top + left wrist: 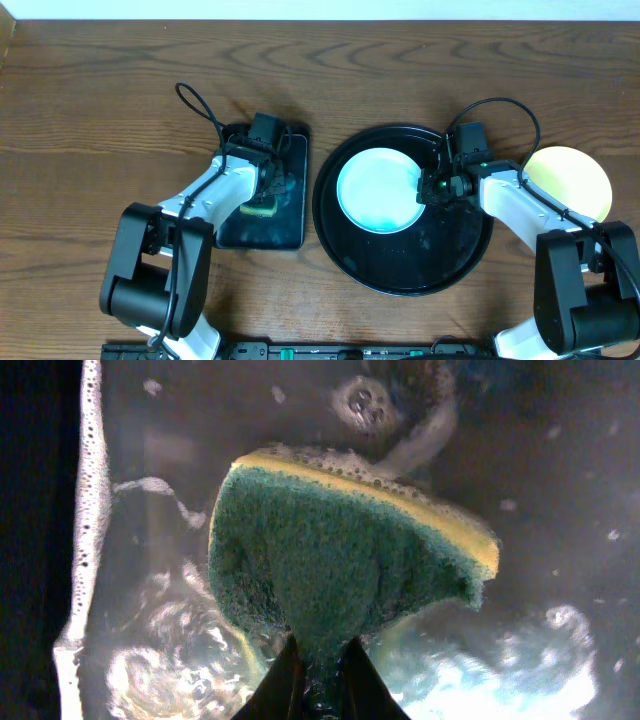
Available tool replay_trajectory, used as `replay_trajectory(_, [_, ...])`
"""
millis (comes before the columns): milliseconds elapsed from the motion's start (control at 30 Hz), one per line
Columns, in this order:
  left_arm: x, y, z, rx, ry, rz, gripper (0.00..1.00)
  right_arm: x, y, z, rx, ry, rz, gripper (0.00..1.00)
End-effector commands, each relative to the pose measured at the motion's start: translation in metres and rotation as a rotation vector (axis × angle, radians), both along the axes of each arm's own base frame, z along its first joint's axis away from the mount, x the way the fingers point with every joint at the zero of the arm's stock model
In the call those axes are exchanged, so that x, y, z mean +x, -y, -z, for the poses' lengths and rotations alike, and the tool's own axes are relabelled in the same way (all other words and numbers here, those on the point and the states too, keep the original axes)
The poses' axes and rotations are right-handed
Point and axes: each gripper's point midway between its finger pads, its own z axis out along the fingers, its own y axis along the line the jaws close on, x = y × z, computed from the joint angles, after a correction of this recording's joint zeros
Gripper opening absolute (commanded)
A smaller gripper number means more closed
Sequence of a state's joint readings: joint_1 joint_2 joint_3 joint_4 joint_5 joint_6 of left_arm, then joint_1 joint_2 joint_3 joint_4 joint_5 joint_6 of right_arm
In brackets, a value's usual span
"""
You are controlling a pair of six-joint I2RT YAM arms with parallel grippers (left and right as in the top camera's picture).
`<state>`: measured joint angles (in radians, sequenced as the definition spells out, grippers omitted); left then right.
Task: Clean dirty plates on tray and stack at the side
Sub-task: 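Wipe the sponge on the black rectangular tray with the left gripper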
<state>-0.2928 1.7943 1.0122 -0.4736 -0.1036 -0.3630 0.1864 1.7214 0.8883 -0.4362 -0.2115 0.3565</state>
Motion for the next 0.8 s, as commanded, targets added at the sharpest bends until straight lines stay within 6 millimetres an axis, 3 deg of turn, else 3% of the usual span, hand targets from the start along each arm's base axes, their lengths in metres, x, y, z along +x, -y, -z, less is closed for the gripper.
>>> replay_trajectory(0, [-0.017,-0.004,0.008,-0.001,-0.050,-0.001,0.07,-0.006,0.007,0.010,-0.060,-0.027,0.009,0.01])
replay_trajectory(33, [-0.015,-0.003,0.001,-0.008,-0.029,-0.001,0.08,-0.006,0.007,0.010,-0.060,-0.028,0.009,0.01])
replay_trajectory(133, [-0.008,-0.001,-0.022,-0.028,0.038,0.000,0.35,-0.006,0.007,0.010,-0.060,-0.028,0.009,0.01])
replay_trajectory(267, [-0.006,0.000,-0.047,-0.048,0.102,-0.001,0.46,-0.006,0.007,0.010,-0.060,-0.027,0.009,0.01])
replay_trajectory(367, [-0.007,0.001,-0.053,-0.062,0.112,-0.008,0.46,-0.006,0.007,0.010,-0.060,-0.027,0.009,0.01])
replay_trajectory(533, [-0.017,0.011,-0.047,-0.119,0.060,0.006,0.32,-0.006,0.007,0.010,-0.060,-0.028,0.009,0.01])
replay_trajectory(767, [-0.022,0.009,-0.035,-0.104,0.015,0.004,0.31,-0.006,0.007,0.010,-0.060,-0.028,0.009,0.01])
